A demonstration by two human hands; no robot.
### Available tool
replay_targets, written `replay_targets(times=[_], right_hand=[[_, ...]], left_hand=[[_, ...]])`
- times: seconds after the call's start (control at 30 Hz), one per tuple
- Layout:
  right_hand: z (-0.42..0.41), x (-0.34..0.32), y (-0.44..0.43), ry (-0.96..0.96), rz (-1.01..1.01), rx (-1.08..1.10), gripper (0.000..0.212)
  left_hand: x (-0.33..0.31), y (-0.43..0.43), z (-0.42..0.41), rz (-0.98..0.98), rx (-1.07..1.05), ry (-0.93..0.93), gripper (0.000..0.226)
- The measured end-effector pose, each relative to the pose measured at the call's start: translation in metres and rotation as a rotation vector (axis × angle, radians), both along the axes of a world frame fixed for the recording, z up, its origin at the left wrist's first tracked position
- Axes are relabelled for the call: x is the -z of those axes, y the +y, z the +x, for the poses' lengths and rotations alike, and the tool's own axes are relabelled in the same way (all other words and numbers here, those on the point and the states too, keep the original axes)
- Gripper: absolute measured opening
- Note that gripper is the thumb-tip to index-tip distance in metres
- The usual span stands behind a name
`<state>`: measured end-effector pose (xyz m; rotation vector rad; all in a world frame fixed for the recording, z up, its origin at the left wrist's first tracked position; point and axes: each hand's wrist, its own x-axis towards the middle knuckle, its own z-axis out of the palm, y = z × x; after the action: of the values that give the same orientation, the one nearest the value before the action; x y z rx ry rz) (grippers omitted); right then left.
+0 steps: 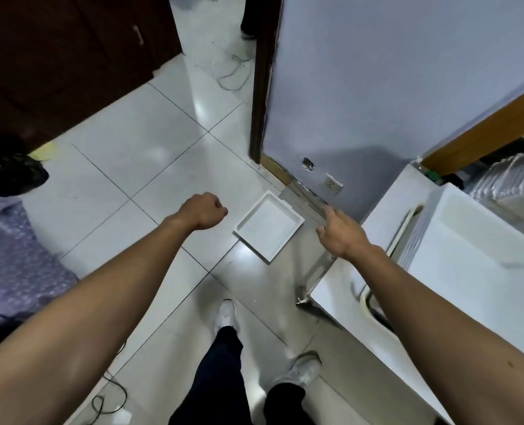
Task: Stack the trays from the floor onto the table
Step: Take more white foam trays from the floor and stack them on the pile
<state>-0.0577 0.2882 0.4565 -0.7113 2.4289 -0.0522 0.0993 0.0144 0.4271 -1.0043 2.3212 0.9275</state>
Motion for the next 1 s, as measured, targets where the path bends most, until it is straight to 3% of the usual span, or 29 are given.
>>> replay_targets(times=[0.23, 0.47, 0.67, 0.7, 0.77, 0.83, 1.0], right_hand=[[-0.012, 0.09, -0.036, -0.118, 0.104, 0.058, 0.056], [-0.016, 0.215, -0.052, -0.226, 0.259, 0.117, 0.058], [0.013, 0.306, -0.056, -0.368, 0.255, 0.287, 0.054], [0.014, 0.378, -0.058, -0.385, 0.256, 0.305, 0.054], [0.013, 0.39, -0.058, -0.424, 0.279, 0.344, 0.054], [0.014, 0.406, -0.055, -0.44, 0.267, 0.365, 0.054], [-0.006, 0.511, -0.051, -0.421, 0.219, 0.457, 0.053]], left_hand=[[0.093, -0.03, -0.015, -0.054, 0.149, -0.119, 0.03], [0.225, -0.047, -0.033, -0.004, 0.125, -0.163, 0.028], [0.31, -0.031, -0.022, 0.038, 0.167, -0.228, 0.034], [0.379, -0.029, -0.027, 0.045, 0.154, -0.234, 0.036], [0.391, -0.03, -0.028, 0.08, 0.157, -0.258, 0.037], [0.404, -0.029, -0.031, 0.096, 0.131, -0.231, 0.036], [0.505, -0.043, -0.057, 0.111, 0.038, -0.158, 0.035]])
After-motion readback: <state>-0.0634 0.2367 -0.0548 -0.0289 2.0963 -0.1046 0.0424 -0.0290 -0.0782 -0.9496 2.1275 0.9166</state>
